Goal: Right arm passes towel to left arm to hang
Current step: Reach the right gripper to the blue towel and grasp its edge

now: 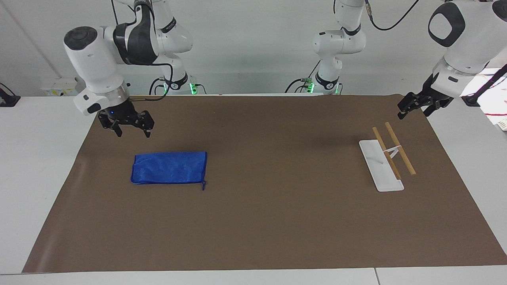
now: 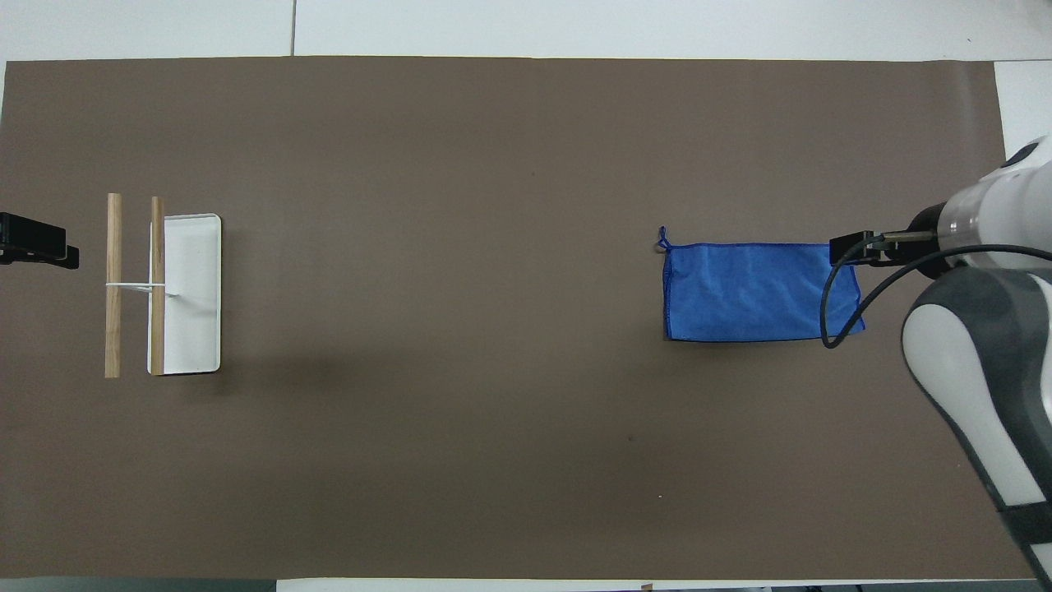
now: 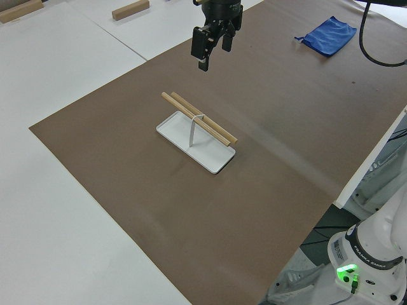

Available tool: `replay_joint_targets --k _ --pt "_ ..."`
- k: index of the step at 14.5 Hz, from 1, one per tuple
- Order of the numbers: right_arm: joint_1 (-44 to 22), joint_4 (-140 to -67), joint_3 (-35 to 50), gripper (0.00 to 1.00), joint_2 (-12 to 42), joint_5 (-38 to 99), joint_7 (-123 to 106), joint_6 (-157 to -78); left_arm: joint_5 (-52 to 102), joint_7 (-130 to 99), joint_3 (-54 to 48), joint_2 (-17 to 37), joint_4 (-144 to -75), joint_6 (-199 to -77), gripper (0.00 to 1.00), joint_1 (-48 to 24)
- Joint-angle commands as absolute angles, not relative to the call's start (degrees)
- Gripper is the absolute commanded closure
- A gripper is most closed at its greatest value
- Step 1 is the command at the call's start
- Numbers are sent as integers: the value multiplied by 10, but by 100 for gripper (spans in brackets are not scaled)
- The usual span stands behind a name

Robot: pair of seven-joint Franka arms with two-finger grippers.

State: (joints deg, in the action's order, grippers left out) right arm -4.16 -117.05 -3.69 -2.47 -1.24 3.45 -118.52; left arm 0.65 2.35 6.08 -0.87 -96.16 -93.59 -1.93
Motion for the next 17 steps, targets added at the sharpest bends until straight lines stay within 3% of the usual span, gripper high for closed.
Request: replay_joint_targets --k 1,9,12,17 --pt "-39 -1256 -37 0 -24 -4 25 -1289 -6 28 60 -20 -969 -931 0 -21" --pt "-32 -1321 -37 0 6 -4 -5 -1400 -6 28 60 -20 -969 -932 0 -21" --pt "-39 -1320 -36 0 46 -4 -23 -1438 -6 28 60 -20 -969 -931 0 -21" --pt "-35 -1322 -35 0 81 -4 -47 -1448 -6 28 60 -20 -969 -931 0 -21"
